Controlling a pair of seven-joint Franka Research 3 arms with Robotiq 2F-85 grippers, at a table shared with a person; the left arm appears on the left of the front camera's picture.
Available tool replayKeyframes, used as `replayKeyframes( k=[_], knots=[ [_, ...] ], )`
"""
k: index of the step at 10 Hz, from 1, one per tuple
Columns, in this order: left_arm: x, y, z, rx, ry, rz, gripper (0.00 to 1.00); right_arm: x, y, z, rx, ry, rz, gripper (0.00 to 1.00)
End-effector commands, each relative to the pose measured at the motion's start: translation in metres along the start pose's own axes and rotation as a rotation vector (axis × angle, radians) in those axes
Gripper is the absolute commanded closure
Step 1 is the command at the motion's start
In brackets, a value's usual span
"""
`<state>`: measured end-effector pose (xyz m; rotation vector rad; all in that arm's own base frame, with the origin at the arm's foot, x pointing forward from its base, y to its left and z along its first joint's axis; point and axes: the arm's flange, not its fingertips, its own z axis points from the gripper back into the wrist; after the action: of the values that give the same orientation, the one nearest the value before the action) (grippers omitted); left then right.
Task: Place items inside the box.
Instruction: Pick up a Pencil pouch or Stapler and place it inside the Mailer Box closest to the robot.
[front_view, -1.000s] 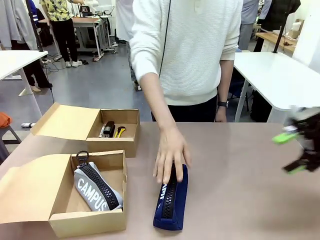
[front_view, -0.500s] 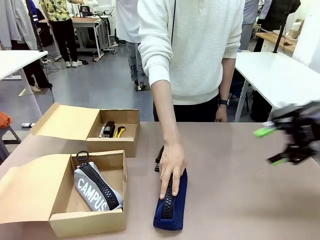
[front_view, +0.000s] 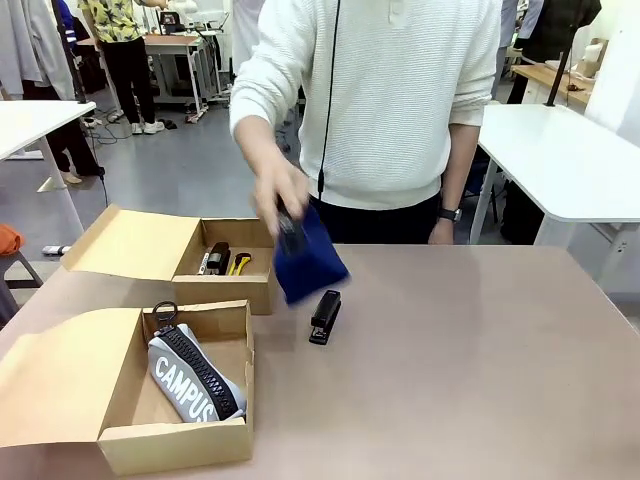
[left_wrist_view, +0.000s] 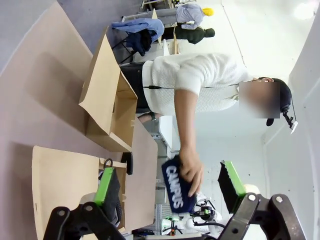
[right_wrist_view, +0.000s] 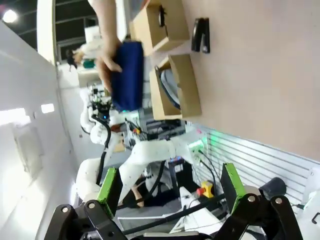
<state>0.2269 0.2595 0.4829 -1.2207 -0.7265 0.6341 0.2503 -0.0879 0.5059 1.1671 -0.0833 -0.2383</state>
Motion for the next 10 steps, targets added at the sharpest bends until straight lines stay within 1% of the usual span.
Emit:
replayKeyframes(
  k=[1, 2, 3, 5, 6, 7, 8, 9, 10],
  knots=[
    [0.000, -0.001, 0.001, -0.018, 0.000, -0.018, 0.00, 0.012, -0.001, -0.014, 0.000, 0.044, 0.003, 0.00],
    [0.000, -0.001, 0.001, -0.018, 0.000, -0.018, 0.00, 0.000, 0.000, 0.000, 0.000, 0.000, 0.000, 0.00],
    [0.000, -0.001, 0.001, -0.018, 0.000, -0.018, 0.00, 0.020, 0.014, -0.043, 0.024, 0.086, 0.025, 0.00],
    [0.000, -0.001, 0.001, -0.018, 0.000, -0.018, 0.00, 0.068, 0.035, -0.154, -0.099, 0.052, 0.038, 0.00],
    [0.000, -0.001, 0.001, -0.018, 0.000, -0.018, 0.00, 0.088, 0.036, -0.217, -0.168, 0.073, 0.023, 0.00],
    [0.000, -0.001, 0.001, -0.018, 0.000, -0.018, 0.00, 0.092, 0.030, -0.264, -0.260, 0.147, 0.016, 0.00],
    [0.000, -0.001, 0.001, -0.018, 0.000, -0.018, 0.00, 0.083, 0.024, -0.293, -0.328, 0.246, 0.023, 0.00],
    [0.000, -0.001, 0.001, -0.018, 0.000, -0.018, 0.00, 0.067, 0.019, -0.299, -0.231, 0.507, -0.060, 0.00],
    [0.000, -0.001, 0.001, -0.018, 0.000, -0.018, 0.00, 0.045, 0.037, -0.236, 0.044, 0.853, -0.076, 0.00]
  ],
)
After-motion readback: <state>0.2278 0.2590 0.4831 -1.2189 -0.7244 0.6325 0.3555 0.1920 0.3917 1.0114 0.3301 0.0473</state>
